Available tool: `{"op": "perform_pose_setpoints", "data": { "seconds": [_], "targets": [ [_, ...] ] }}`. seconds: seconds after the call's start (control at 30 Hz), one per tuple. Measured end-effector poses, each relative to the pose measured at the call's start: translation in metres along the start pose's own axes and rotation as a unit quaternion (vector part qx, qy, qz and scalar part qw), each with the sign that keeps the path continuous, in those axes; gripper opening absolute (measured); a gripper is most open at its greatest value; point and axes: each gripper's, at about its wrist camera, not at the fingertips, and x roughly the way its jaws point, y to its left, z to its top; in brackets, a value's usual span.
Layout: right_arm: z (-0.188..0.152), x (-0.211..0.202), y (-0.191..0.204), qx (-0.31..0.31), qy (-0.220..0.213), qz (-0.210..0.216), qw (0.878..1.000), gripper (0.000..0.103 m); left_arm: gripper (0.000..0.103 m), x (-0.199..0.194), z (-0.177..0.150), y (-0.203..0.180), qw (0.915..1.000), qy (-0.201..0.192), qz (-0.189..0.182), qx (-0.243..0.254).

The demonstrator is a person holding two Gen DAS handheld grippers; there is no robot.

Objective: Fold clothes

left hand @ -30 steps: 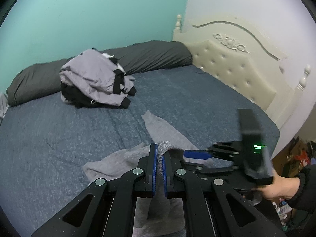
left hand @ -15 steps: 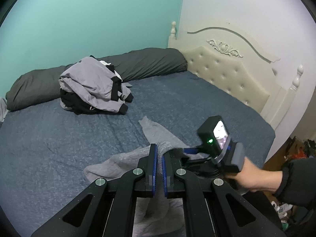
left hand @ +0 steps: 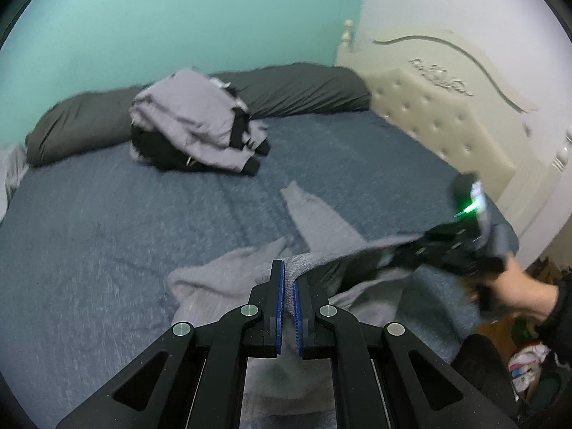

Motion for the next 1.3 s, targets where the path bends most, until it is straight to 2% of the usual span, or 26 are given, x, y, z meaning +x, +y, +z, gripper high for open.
{"op": "perform_pose_setpoints", "data": {
  "seconds": [0.23, 0.43, 0.53, 0.6, 0.67, 0.8, 1.0, 1.03, 1.07, 1.1, 1.13, 1.3],
  "targets": [
    [0.025, -0.054, -0.011, -0.004, -0.049, 0.01, 0.999, 0.007, 0.008, 0.028, -0.02, 0.005, 0.9994, 0.03, 0.006, -0.017],
    [0.042, -0.087, 0.003, -0.03, -0.07, 0.02, 0.997, 0.007, 0.019, 0.047, -0.03, -0.019, 0.9983, 0.056, 0.001, 0.017],
    [0.046, -0.091, 0.007, -0.034, -0.069, 0.019, 0.997, 0.007, 0.024, 0.054, -0.035, -0.023, 0.9979, 0.065, -0.006, 0.008],
    [0.047, -0.093, 0.009, -0.036, -0.067, 0.019, 0.997, 0.007, 0.036, 0.059, -0.038, -0.023, 0.9975, 0.07, -0.01, -0.005],
    [0.048, -0.093, 0.009, -0.034, -0.066, 0.019, 0.997, 0.007, 0.043, 0.062, -0.04, -0.026, 0.9974, 0.072, -0.008, -0.004],
    [0.047, -0.093, 0.012, -0.039, -0.064, 0.021, 0.997, 0.007, 0.048, 0.066, -0.041, -0.039, 0.9967, 0.07, 0.012, 0.038],
    [0.046, -0.094, 0.019, -0.048, -0.063, 0.031, 0.996, 0.007, 0.05, 0.067, -0.031, -0.039, 0.9974, 0.062, 0.01, 0.037],
    [0.046, -0.095, 0.02, -0.048, -0.063, 0.032, 0.996, 0.007, 0.049, 0.067, -0.029, -0.038, 0.9974, 0.061, 0.011, 0.036],
    [0.046, -0.095, 0.02, -0.049, -0.063, 0.033, 0.996, 0.007, 0.036, 0.067, -0.027, -0.038, 0.9975, 0.059, 0.012, 0.035],
    [0.046, -0.096, 0.02, -0.05, -0.063, 0.033, 0.996, 0.007, 0.014, 0.067, -0.026, -0.037, 0.9976, 0.058, 0.013, 0.034],
    [0.046, -0.097, 0.02, -0.052, -0.063, 0.032, 0.996, 0.007, 0.007, 0.067, -0.024, -0.036, 0.9977, 0.057, 0.014, 0.033],
    [0.046, -0.102, 0.011, -0.049, -0.064, 0.03, 0.996, 0.007, 0.003, 0.055, -0.008, -0.028, 0.9985, 0.04, 0.024, 0.026]
  ]
}}
